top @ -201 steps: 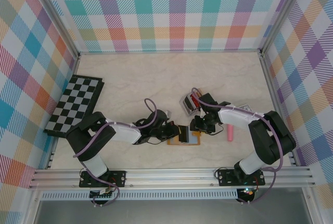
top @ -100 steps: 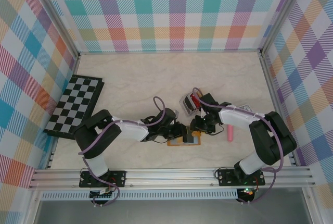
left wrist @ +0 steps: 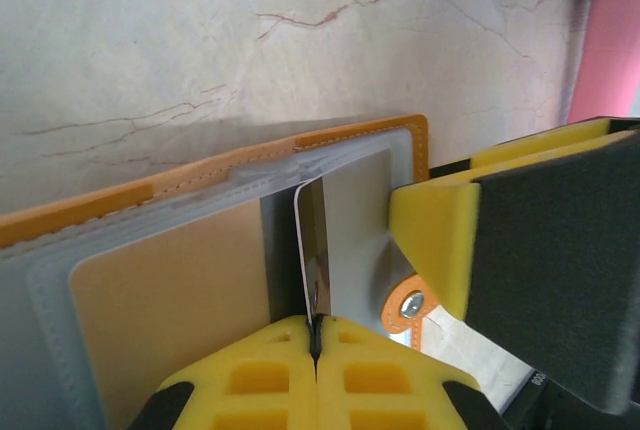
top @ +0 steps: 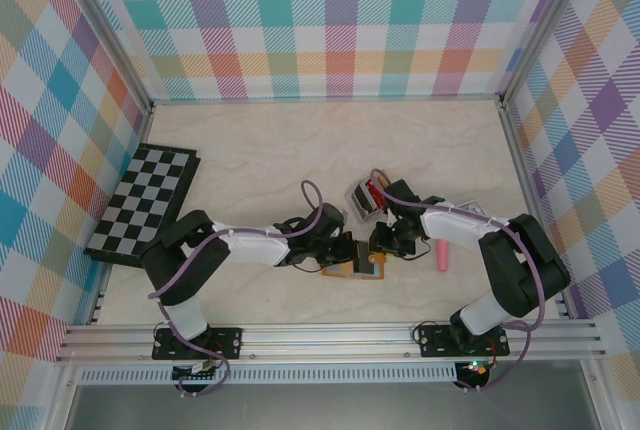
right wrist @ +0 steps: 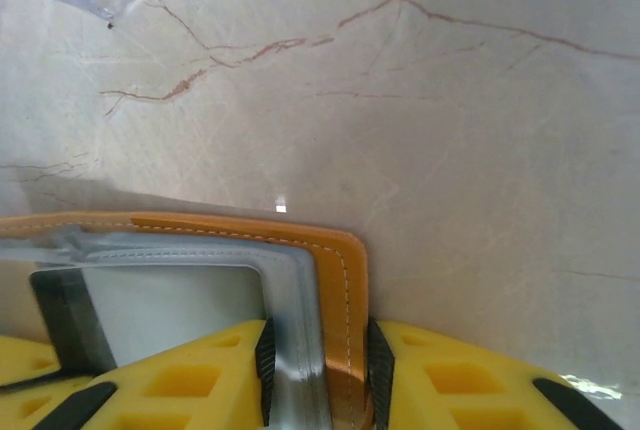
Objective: Put the credit cards into the card holder
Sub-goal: Insert the credit card into the card slot.
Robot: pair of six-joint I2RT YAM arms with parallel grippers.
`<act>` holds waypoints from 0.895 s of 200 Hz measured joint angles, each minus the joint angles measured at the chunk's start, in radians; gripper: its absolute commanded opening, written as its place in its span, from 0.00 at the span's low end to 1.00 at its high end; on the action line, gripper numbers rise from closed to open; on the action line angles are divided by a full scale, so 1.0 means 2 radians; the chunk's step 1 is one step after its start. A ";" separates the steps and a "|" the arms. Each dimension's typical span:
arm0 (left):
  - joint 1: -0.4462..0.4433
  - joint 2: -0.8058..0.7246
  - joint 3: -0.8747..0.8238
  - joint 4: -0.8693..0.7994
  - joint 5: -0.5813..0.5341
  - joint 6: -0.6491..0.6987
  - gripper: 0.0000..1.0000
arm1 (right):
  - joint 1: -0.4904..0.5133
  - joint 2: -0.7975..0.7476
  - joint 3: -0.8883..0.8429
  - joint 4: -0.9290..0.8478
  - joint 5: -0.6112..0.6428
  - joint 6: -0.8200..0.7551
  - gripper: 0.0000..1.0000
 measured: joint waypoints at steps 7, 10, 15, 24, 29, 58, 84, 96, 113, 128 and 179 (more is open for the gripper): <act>0.000 0.005 0.003 -0.004 0.000 0.000 0.03 | 0.000 0.000 0.000 0.000 0.000 0.000 0.31; 0.000 0.007 0.005 -0.005 0.000 0.001 0.04 | 0.000 0.000 0.000 0.000 0.000 0.000 0.31; 0.000 0.011 0.007 -0.006 0.001 0.001 0.04 | 0.000 0.000 0.000 0.000 0.000 0.001 0.31; -0.001 0.016 0.013 -0.010 0.004 0.001 0.05 | -0.001 0.000 0.000 0.000 0.000 0.002 0.31; -0.001 0.018 0.017 -0.013 0.005 0.002 0.06 | -0.001 0.000 0.000 0.001 0.000 0.002 0.31; -0.001 0.027 0.029 -0.023 0.013 0.003 0.10 | -0.002 0.000 -0.001 0.001 -0.001 0.006 0.31; -0.002 0.027 0.029 -0.023 0.010 0.005 0.18 | -0.002 0.000 -0.001 0.000 0.000 0.009 0.31; -0.004 0.026 0.029 -0.024 0.004 0.006 0.22 | -0.002 0.000 0.000 0.000 0.002 0.009 0.31; -0.008 0.021 0.029 -0.028 -0.005 0.009 0.27 | -0.002 0.000 0.001 -0.002 0.003 0.009 0.30; -0.011 0.013 0.026 -0.034 -0.014 0.013 0.28 | -0.001 0.002 0.003 -0.005 0.006 0.009 0.29; -0.008 -0.013 0.005 -0.049 -0.031 0.020 0.30 | 0.001 0.010 0.014 -0.018 0.009 0.005 0.27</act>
